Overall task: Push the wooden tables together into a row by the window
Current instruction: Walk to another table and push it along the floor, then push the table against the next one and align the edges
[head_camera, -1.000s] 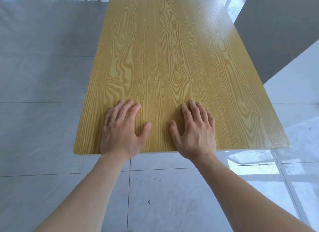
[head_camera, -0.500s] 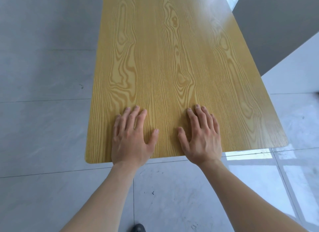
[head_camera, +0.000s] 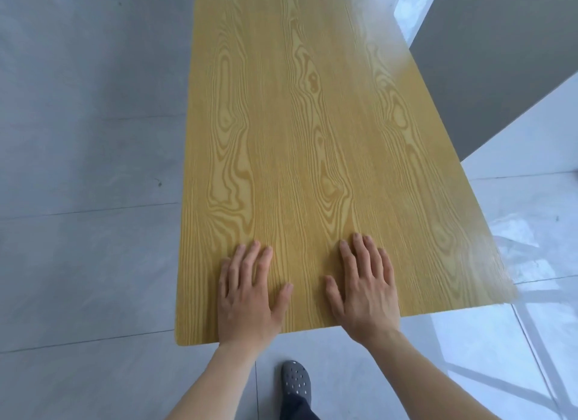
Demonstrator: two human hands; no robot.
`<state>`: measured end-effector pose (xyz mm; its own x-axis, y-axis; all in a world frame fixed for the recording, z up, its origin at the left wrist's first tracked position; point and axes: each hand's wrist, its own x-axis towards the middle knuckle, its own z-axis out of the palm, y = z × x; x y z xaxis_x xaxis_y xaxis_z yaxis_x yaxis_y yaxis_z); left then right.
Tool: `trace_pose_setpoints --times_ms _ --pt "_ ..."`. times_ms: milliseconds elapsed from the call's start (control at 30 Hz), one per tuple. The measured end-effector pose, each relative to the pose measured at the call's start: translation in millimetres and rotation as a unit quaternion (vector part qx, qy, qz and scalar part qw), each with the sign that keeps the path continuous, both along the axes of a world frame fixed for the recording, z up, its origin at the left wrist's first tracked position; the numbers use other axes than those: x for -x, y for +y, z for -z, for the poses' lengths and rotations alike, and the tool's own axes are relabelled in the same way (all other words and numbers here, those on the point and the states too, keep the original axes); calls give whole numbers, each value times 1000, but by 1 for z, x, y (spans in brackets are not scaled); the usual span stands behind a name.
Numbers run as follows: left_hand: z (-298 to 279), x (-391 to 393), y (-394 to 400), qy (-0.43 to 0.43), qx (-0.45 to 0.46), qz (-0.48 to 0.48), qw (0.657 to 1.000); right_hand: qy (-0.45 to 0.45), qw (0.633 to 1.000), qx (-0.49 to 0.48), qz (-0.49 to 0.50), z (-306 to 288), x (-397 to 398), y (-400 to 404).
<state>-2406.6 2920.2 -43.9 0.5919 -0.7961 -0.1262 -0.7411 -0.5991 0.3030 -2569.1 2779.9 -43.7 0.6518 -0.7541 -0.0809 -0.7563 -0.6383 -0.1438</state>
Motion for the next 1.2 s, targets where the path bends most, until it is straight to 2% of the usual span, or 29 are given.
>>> trace_pose_setpoints --times_ms 100,233,400,533,833,1000,1200 --pt "-24 -17 -3 38 -60 42 997 37 999 -32 19 -20 -16 -5" --pt "-67 -61 -1 95 -73 63 991 68 994 -88 1 -63 -58 -11" --pt "-109 -158 19 87 -76 52 992 124 977 -163 -51 -110 -152 1" --pt "-137 -266 53 68 -87 49 993 132 975 -168 -65 -139 -255 33" --pt "-211 -487 145 14 -58 2 998 84 979 -155 -104 -207 -482 116" --pt "-234 -573 144 -2 -33 12 999 65 984 -133 -101 -223 -574 116" --pt "-233 -680 103 -26 -26 27 999 54 987 -124 -90 -219 -679 76"
